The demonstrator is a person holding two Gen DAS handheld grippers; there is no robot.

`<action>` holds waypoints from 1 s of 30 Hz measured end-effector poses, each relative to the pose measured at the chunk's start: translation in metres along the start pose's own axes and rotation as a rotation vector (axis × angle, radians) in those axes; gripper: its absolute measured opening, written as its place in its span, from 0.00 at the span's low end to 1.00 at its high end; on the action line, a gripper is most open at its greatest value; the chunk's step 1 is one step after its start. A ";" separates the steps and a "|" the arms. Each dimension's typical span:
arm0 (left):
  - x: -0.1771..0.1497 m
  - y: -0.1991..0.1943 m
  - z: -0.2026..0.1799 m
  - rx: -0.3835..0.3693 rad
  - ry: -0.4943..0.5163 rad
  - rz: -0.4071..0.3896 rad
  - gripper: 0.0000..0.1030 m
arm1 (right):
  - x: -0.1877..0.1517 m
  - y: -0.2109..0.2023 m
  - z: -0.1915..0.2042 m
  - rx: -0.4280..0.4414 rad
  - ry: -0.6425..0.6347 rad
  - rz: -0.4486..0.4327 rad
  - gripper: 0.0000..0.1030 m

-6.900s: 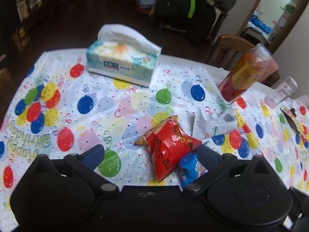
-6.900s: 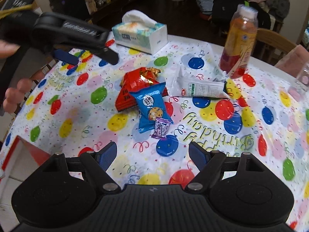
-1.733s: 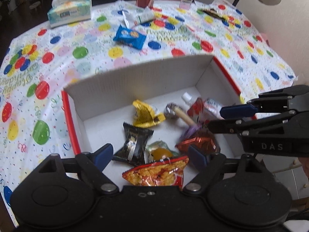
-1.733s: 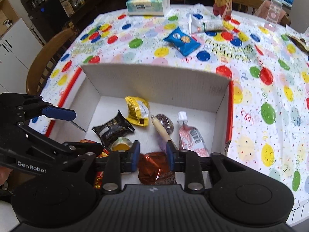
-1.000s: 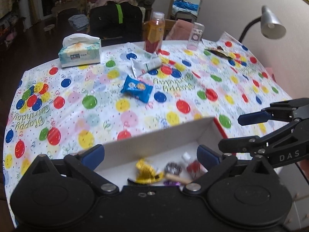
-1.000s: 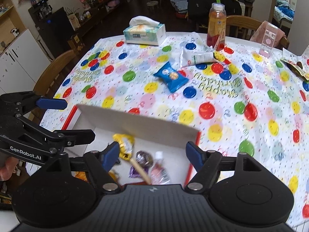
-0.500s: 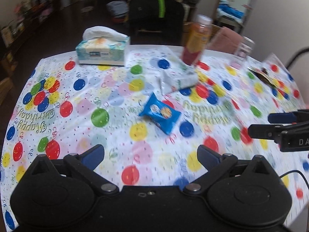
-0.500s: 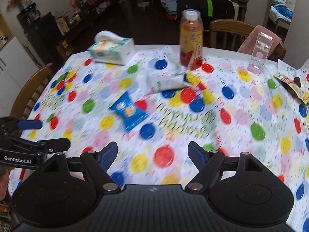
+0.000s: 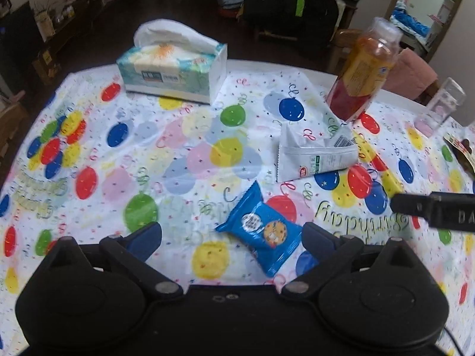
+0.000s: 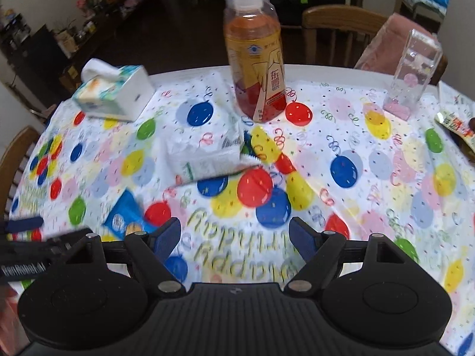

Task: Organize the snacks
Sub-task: 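Move both tools back over the remaining snacks on the table, then grasp the blue cookie packet with the left tool while the right tool grasps the white wrapper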

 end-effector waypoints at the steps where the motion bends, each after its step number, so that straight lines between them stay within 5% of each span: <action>1: 0.002 0.006 -0.002 0.002 -0.015 0.010 0.98 | 0.005 0.005 -0.002 -0.002 0.013 0.000 0.78; 16: 0.021 0.072 -0.010 0.008 -0.165 0.135 0.93 | 0.062 0.089 -0.020 -0.008 0.124 0.029 0.78; 21: 0.019 0.083 -0.009 -0.017 -0.202 0.162 0.84 | 0.068 0.105 -0.022 0.005 0.164 0.032 0.77; 30: 0.014 0.089 -0.010 -0.028 -0.174 0.176 0.68 | 0.061 0.121 -0.022 -0.010 0.181 0.038 0.51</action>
Point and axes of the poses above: each gripper's, at about its wrist camera, not at the fingertips, and y roughly the way its jaws point, z to its left, x to its top, the point moved 3 cm from there along y, roughly the way its jaws point, and after that the axes turned 7 degrees about -y, right-handed, at the moved point
